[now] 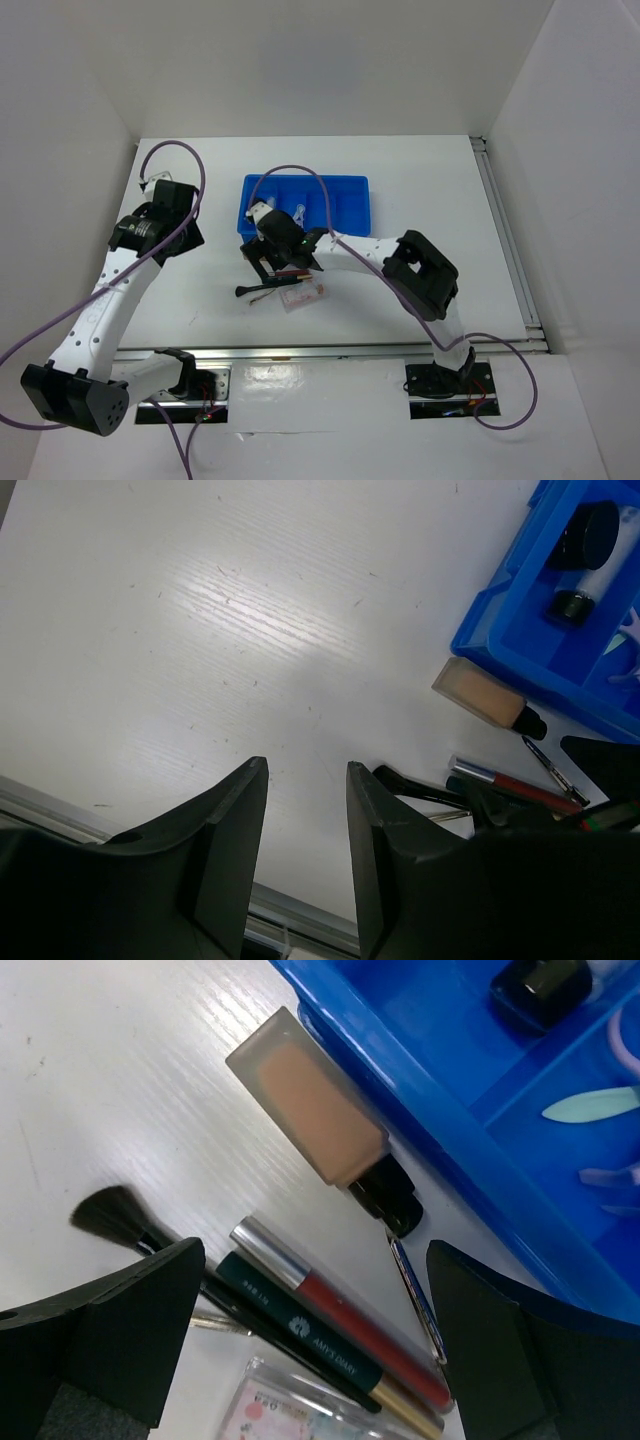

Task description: Organize the makeup

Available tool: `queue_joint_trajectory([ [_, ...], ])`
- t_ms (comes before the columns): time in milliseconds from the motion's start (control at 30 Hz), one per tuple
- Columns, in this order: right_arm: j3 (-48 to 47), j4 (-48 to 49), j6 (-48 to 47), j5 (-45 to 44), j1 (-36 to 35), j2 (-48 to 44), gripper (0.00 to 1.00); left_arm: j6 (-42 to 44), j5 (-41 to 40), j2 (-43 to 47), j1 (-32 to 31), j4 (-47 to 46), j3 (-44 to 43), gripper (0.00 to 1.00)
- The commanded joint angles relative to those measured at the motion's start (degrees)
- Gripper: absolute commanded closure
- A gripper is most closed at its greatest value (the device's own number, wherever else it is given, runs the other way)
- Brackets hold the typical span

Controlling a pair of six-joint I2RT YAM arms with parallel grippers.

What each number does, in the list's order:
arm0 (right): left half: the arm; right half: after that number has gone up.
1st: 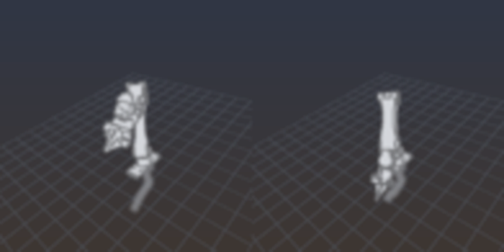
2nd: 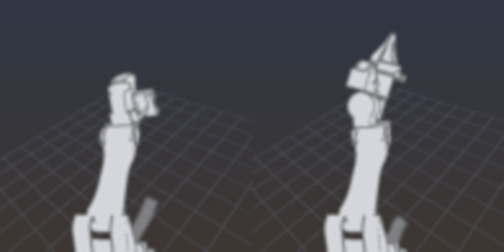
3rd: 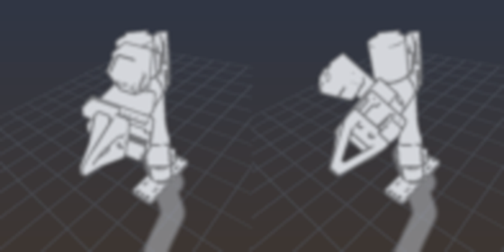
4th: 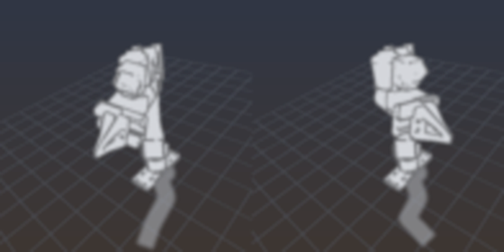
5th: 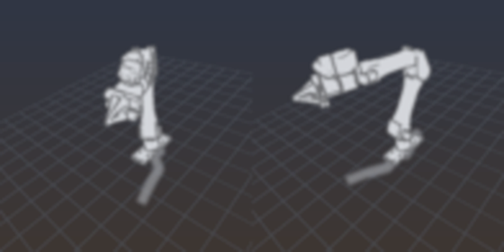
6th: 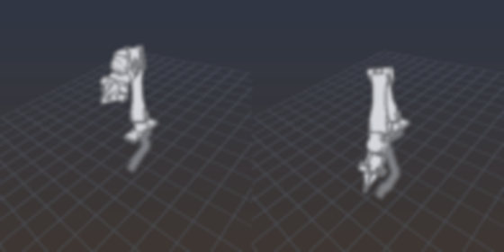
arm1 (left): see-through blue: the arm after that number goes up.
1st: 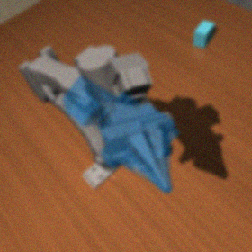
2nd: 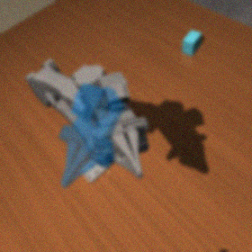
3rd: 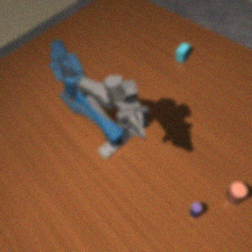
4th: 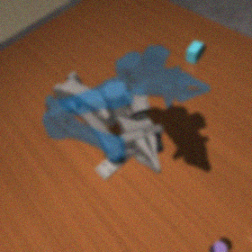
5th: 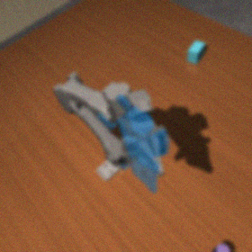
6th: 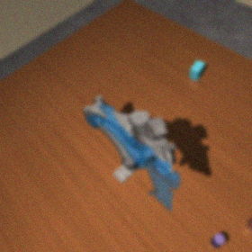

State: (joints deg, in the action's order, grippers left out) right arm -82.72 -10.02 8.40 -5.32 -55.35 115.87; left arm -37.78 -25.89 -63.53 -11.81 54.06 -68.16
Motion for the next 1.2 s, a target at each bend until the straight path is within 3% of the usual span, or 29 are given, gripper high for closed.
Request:
queue_joint_trajectory([
  [0,-3.9,3.4,-2.0,0.0,0.0,1.9,0.0,-0.3,-1.3,1.3,0.3,0.4,-0.2,0.49],
  [533,-4.6,7.0,-3.6,-0.8,0.0,6.2,0.02,0.3,-0.7,1.3,0.3,-0.6,-0.2,0.49],
  [700,-4.0,7.6,-4.1,-0.3,-1.2,6.7,0.09,0.3,-0.2,0.8,0.3,-1.2,-0.2,0.49],
  [967,-4.0,7.6,-6.5,0.5,-3.2,6.7,0.34,0.8,-0.2,0.8,0.3,-1.2,0.3,0.49],
  [1167,-4.6,8.2,-7.5,-0.7,-3.7,8.8,0.34,0.8,-0.7,1.3,0.3,-1.2,0.8,0.49],
])
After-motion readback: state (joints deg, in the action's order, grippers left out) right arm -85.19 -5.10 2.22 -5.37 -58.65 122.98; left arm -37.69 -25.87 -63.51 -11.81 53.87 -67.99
